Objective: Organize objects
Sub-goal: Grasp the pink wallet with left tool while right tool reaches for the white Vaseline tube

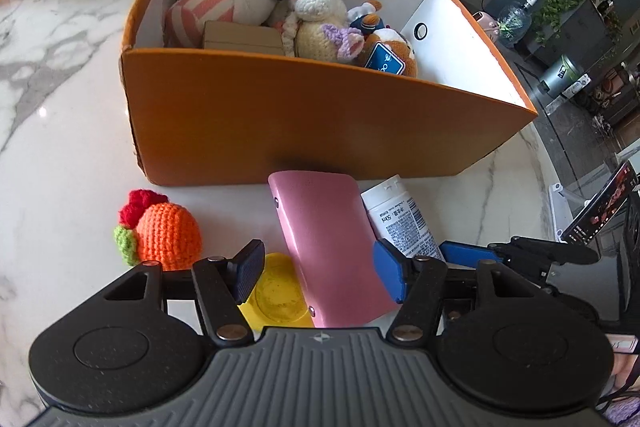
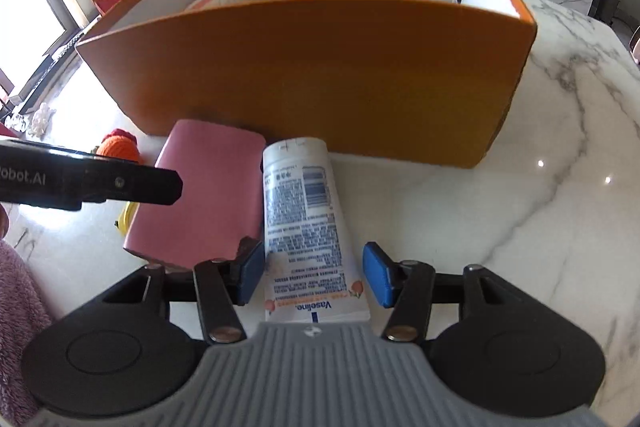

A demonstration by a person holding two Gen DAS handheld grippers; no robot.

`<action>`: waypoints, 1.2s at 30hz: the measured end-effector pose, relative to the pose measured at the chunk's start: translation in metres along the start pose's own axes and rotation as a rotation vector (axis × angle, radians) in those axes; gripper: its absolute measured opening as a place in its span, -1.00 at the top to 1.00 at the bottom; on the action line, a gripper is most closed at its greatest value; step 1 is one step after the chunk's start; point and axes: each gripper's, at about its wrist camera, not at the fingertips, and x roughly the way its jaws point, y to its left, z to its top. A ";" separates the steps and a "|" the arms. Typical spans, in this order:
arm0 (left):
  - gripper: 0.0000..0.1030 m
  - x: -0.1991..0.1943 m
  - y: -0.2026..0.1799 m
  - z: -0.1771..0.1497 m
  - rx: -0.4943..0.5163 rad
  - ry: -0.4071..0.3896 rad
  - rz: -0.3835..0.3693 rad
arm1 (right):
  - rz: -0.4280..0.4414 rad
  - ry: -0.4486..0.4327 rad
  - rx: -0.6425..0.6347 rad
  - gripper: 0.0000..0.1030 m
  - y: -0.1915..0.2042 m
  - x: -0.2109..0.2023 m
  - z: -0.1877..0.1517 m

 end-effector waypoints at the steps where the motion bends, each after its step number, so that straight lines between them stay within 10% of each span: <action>1: -0.39 0.002 -0.001 0.000 0.003 -0.006 0.000 | 0.006 -0.024 -0.011 -0.21 0.002 -0.001 -0.002; 9: -0.35 0.011 -0.009 0.004 0.024 0.006 0.022 | -0.038 -0.061 -0.114 -0.24 0.016 0.006 -0.006; 23: 0.53 -0.008 -0.017 0.011 -0.030 -0.040 0.020 | -0.046 -0.076 -0.098 -0.04 0.014 0.002 -0.014; 36: 0.48 0.002 -0.031 0.008 -0.060 0.004 0.043 | -0.038 -0.076 -0.086 -0.04 0.014 0.004 -0.015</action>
